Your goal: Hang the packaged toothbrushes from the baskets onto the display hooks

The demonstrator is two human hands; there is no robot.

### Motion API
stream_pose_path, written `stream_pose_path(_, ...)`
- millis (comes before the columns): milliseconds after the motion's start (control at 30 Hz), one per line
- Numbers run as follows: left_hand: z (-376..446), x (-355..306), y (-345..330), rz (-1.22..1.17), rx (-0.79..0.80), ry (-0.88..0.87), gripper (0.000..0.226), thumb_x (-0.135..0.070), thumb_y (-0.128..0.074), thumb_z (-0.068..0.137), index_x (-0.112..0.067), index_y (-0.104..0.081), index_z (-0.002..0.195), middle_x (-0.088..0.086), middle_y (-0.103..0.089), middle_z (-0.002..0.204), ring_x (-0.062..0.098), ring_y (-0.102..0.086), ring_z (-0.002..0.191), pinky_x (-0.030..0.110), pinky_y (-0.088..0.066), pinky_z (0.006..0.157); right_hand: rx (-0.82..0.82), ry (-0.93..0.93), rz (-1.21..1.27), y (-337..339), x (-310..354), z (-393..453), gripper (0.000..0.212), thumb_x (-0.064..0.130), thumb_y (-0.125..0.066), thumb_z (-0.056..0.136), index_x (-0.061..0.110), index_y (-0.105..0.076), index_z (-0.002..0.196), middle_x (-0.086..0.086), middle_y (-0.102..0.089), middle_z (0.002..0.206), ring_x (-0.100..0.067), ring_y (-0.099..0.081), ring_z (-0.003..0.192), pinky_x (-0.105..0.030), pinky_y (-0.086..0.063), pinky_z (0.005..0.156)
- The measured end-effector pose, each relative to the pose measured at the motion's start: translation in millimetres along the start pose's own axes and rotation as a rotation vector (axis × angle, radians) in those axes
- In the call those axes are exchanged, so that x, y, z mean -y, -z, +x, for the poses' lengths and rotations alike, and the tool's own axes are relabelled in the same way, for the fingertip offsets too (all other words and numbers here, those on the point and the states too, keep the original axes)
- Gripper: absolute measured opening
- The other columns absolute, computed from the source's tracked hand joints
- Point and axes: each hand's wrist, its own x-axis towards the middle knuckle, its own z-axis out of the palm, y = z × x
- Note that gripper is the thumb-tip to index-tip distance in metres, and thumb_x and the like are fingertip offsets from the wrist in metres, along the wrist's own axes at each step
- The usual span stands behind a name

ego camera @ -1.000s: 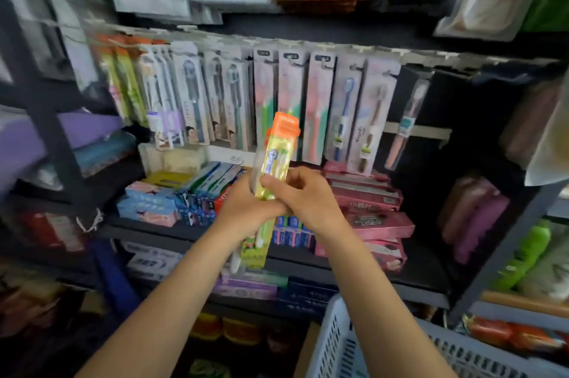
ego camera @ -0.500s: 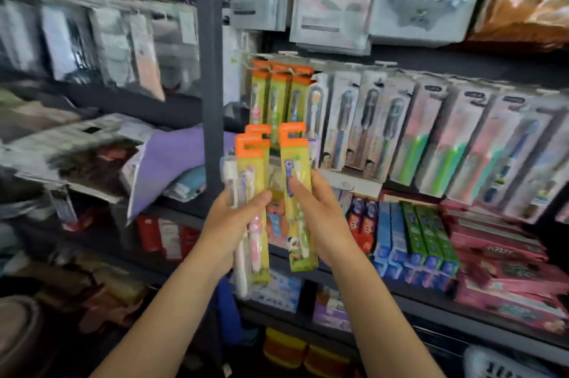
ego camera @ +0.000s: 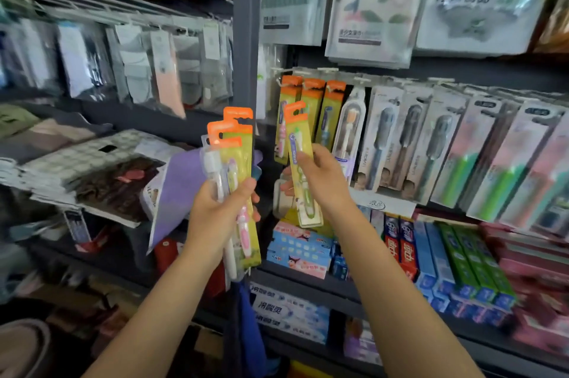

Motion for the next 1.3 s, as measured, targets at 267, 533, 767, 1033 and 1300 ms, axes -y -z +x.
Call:
stream_pose_path(267,54,1,-27,0.147,-0.078,-0.113,0.011,-0.019,-0.075,0.090,-0.013,-0.067,0.093,0.004,-0.073,0.071,0.015,-0.068,0.059,0.039,-0.060,0.065,-0.058,0.018,-0.026,2,-3,72,0.019,0.017,-0.046,0.106,0.001,-0.056,0.108,-0.008,-0.063,0.070,-0.026,-0.060,0.051,-0.029,-0.052,0.044)
stream_pose_path(533,78,29,-42,0.147,-0.169,-0.091,0.007,-0.017,-0.075,0.089,-0.018,-0.068,0.088,0.000,-0.076,0.075,0.020,-0.071,0.064,0.041,-0.060,0.068,-0.099,0.056,-0.044,10,-19,102,0.014,0.018,-0.046,0.105,0.015,-0.059,0.099,-0.020,-0.071,0.084,-0.020,-0.061,0.048,-0.028,-0.051,0.043)
stream_pose_path(767,80,32,-45,0.150,-0.188,-0.112,0.007,-0.016,-0.075,0.089,-0.018,-0.068,0.090,-0.004,-0.076,0.075,0.011,-0.071,0.064,0.042,-0.061,0.071,-0.206,0.103,-0.121,2,-22,123,0.018,0.027,-0.046,0.102,0.022,-0.057,0.088,-0.003,-0.061,0.077,-0.038,-0.068,0.077,-0.048,-0.060,0.067)
stream_pose_path(1033,80,30,-41,0.077,-0.136,-0.066,0.008,-0.016,-0.074,0.091,-0.016,-0.067,0.094,0.004,-0.076,0.080,0.020,-0.070,0.066,0.057,-0.060,0.081,-0.245,-0.015,0.008,0,-34,115,0.035,0.035,-0.049,0.106,0.012,-0.052,0.079,0.004,-0.046,0.066,-0.005,-0.050,0.051,-0.018,-0.041,0.057)
stream_pose_path(1300,80,30,-41,0.062,-0.127,-0.052,0.013,-0.018,-0.076,0.089,-0.017,-0.067,0.099,0.005,-0.076,0.081,0.018,-0.072,0.071,0.058,-0.060,0.082,-0.145,-0.108,0.124,-15,-58,85,0.036,0.041,-0.046,0.107,0.008,-0.057,0.118,-0.015,-0.069,0.086,-0.024,-0.066,0.065,-0.042,-0.061,0.066)
